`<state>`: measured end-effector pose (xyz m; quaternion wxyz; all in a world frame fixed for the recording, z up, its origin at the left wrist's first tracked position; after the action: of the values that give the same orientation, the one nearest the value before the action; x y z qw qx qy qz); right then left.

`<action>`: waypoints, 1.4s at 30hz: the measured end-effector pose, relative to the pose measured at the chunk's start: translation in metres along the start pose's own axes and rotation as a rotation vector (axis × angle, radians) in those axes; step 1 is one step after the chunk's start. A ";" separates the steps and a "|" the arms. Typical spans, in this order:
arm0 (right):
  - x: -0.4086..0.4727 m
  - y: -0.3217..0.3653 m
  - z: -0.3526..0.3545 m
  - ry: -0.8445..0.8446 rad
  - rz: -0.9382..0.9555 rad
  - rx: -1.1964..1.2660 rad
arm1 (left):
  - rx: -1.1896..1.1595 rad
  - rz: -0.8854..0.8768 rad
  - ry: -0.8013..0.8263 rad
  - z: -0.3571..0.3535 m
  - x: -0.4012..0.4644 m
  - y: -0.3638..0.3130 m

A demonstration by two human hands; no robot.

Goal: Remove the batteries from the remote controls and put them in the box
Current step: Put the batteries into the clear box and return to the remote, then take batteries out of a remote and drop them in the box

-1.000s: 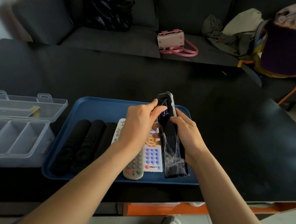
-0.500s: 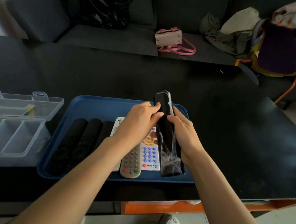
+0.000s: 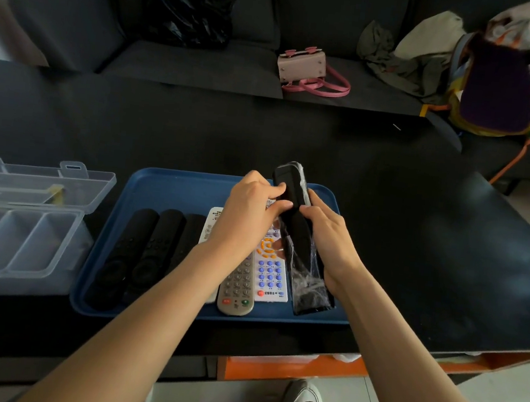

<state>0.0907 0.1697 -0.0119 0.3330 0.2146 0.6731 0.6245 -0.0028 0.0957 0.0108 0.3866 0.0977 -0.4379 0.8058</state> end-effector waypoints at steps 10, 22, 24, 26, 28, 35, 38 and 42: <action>-0.002 0.005 -0.001 0.037 -0.031 0.101 | -0.005 0.022 0.028 0.001 0.004 0.006; 0.007 0.003 0.019 -0.211 0.183 -0.775 | 0.322 -0.017 0.318 -0.020 -0.005 0.024; 0.009 0.000 0.017 -0.256 0.171 -0.980 | 0.403 -0.013 0.436 -0.024 -0.004 0.029; 0.011 0.001 0.012 -0.274 0.158 -1.155 | 0.449 -0.001 0.522 -0.026 -0.001 0.034; 0.012 -0.001 0.005 -0.262 0.178 -1.267 | 0.447 0.007 0.568 -0.027 0.002 0.039; 0.005 -0.011 0.000 -0.258 0.199 -1.351 | 0.346 0.028 0.614 -0.027 0.003 0.036; 0.000 -0.015 -0.002 -0.226 0.212 -1.330 | 0.283 0.077 0.616 -0.027 0.002 0.033; -0.003 -0.008 -0.009 -0.210 0.322 -1.225 | 0.224 0.136 0.598 -0.024 -0.001 0.030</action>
<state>0.0879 0.1603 -0.0193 0.3614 0.1440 0.1176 0.9137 -0.0194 0.1045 -0.0230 0.4303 -0.1307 -0.2191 0.8659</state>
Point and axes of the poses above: each hand's wrist, its own x-axis towards the middle knuckle, its own z-axis out of the back of the hand, y = z × x, the point moved 6 cm from there along x, towards the middle knuckle, and after that the axes turned 11 degrees about -y, right-handed, at the moved point
